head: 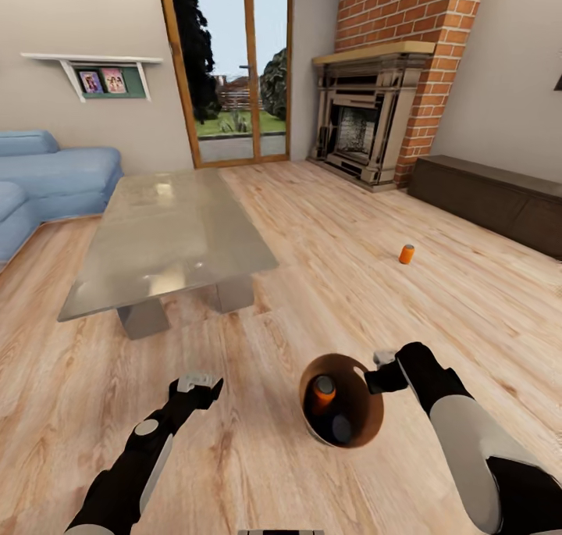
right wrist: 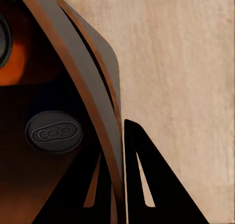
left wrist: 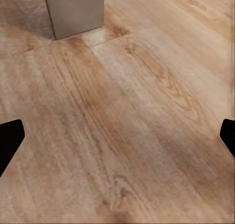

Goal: Put the three can of soda from the living room inside the tash can in the kitchen.

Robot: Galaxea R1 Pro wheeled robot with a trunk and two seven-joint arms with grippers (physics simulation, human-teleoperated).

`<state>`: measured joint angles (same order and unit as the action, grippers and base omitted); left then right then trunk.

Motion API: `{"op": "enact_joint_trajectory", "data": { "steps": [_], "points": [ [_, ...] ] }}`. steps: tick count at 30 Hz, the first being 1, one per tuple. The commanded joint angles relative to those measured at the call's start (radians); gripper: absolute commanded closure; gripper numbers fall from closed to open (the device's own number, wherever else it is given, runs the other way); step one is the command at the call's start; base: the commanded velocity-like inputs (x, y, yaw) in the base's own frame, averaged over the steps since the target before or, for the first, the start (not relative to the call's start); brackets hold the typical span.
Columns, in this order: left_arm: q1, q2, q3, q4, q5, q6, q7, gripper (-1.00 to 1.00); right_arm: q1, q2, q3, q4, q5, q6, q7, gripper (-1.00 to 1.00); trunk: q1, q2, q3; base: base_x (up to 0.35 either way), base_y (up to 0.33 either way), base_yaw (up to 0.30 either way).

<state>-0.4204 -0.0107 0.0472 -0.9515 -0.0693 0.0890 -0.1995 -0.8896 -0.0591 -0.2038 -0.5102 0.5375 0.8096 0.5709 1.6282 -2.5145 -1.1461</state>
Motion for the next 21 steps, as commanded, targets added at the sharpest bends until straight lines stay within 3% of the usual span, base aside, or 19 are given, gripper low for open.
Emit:
{"op": "enact_joint_trajectory", "data": {
  "steps": [1, 6, 21],
  "points": [
    [0.000, 0.000, 0.000, 0.001, 0.000, 0.000, 0.003, -1.00, 0.000, 0.001, -0.002, -0.002, -0.020, 0.008, -0.009, 1.00, 0.000, 0.000, 0.001, 0.268, -0.200, -0.207],
    [0.000, 0.000, 0.002, 0.003, 0.000, -0.001, 0.009, -1.00, 0.000, 0.001, -0.004, -0.006, -0.025, 0.009, -0.061, 1.00, 0.000, 0.000, 0.004, 0.271, -0.200, -0.222],
    [0.000, -0.001, 0.003, 0.026, 0.002, -0.003, 0.034, -1.00, 0.000, -0.003, -0.008, -0.007, -0.028, 0.010, -0.072, 1.00, 0.000, 0.000, 0.016, 0.273, -0.200, -0.232]
  ]
}}
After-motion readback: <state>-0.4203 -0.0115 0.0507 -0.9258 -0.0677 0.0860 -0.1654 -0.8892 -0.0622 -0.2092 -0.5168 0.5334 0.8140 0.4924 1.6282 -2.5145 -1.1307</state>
